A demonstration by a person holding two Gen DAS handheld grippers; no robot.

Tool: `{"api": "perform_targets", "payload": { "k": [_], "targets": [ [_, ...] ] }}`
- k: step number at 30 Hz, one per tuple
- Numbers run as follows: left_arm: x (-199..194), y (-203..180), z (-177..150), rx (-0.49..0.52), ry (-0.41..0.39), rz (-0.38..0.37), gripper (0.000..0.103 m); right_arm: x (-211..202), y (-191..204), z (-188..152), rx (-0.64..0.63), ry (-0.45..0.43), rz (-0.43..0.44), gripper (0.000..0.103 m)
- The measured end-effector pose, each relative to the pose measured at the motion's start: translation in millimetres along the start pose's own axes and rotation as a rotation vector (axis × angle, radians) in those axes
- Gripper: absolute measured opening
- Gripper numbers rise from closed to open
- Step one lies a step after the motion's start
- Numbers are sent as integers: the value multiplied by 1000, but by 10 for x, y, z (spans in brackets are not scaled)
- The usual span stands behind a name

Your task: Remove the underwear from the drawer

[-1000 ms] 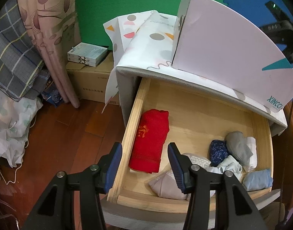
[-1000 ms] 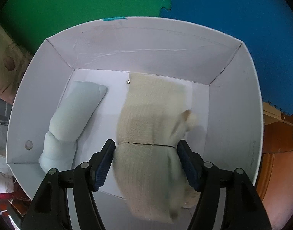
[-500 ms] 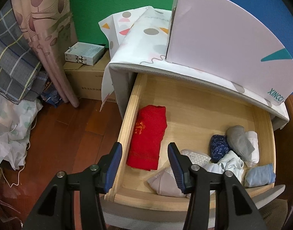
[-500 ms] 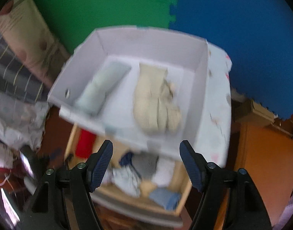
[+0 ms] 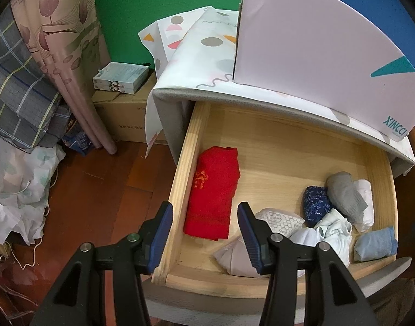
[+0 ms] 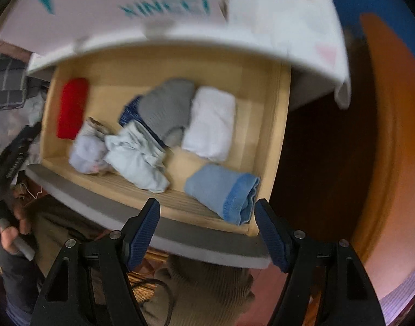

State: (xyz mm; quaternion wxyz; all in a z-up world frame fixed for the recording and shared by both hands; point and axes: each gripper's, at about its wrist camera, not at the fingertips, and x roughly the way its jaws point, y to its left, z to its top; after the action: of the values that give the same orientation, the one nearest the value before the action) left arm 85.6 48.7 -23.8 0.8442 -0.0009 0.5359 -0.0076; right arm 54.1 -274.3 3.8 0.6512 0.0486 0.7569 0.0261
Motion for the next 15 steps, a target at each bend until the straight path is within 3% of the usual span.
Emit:
{"api": "perform_targets", "payload": {
  "k": [4, 15],
  "targets": [
    [2, 1, -1, 2, -1, 0, 51, 244, -57, 15, 36, 55, 31, 70],
    [5, -4, -2, 1, 0, -10, 50, 706, -5, 59, 28, 136, -18, 70]
  ]
}}
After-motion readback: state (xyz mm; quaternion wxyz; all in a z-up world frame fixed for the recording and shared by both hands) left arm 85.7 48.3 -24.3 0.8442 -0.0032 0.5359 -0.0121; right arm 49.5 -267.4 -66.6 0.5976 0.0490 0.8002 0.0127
